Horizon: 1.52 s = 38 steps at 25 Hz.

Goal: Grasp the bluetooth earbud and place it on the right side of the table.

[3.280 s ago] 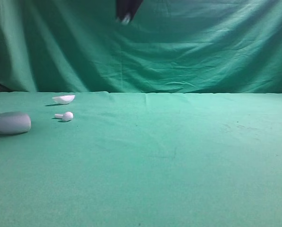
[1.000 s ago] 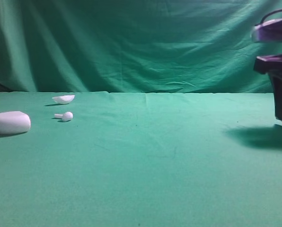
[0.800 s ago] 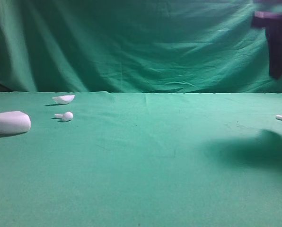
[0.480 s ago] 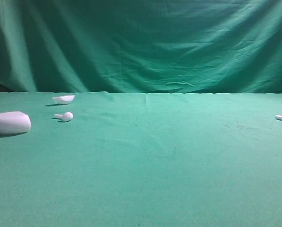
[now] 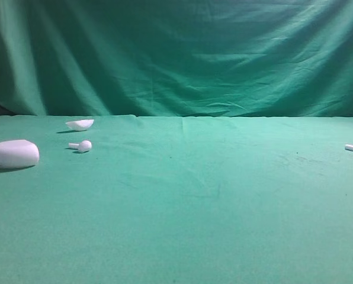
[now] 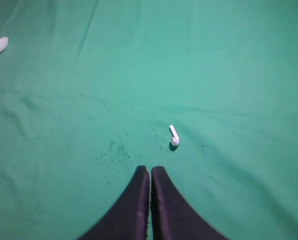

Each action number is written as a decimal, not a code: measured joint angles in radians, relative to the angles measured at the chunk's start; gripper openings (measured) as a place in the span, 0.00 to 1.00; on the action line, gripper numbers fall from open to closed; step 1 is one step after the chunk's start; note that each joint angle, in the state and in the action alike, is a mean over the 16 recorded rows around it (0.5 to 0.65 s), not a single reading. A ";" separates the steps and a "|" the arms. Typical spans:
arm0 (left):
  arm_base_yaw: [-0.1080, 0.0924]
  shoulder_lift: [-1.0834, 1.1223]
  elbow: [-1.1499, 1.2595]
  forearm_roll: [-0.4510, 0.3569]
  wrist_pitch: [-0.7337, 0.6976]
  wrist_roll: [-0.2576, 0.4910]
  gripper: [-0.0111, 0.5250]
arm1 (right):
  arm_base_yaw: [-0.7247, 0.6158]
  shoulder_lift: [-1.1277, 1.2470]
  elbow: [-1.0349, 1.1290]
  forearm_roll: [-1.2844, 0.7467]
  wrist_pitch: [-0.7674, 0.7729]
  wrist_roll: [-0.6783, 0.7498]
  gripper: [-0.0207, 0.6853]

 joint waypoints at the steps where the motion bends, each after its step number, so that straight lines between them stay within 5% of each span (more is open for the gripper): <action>1: 0.000 0.000 0.000 0.000 0.000 0.000 0.02 | 0.000 -0.049 0.026 0.002 -0.003 0.000 0.03; 17: 0.000 0.000 0.000 0.000 0.000 0.000 0.02 | 0.000 -0.647 0.283 0.037 -0.105 0.004 0.03; 29: 0.000 0.000 0.000 0.000 0.000 0.000 0.02 | -0.001 -0.733 0.361 -0.001 -0.176 -0.008 0.03; 38: 0.000 0.000 0.000 0.000 0.000 0.000 0.02 | -0.015 -0.741 0.608 -0.043 -0.389 -0.019 0.03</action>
